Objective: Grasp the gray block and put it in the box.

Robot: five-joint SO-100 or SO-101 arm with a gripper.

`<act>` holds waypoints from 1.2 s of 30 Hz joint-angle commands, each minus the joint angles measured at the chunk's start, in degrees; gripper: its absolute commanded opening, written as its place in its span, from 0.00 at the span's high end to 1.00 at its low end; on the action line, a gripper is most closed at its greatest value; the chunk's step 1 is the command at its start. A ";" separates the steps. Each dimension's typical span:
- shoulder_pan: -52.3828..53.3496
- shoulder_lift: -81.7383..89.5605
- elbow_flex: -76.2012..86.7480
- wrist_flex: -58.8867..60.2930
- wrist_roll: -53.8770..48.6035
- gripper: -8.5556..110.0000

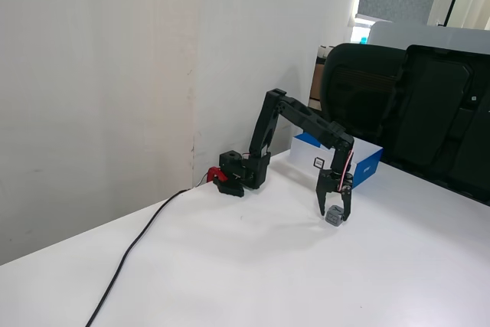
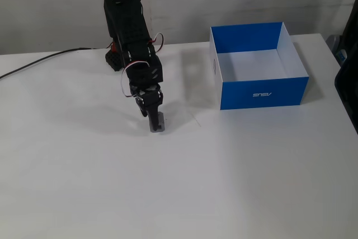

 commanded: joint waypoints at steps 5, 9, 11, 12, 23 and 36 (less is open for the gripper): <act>1.23 1.41 -1.23 -0.88 0.35 0.74; 1.32 1.32 -0.26 -1.67 0.35 0.77; 1.32 1.23 -0.18 -1.85 0.35 0.77; 1.32 1.23 -0.18 -1.93 0.35 0.77; 1.67 0.35 1.14 -3.34 0.35 0.77; 2.46 0.00 1.41 -3.96 0.26 0.77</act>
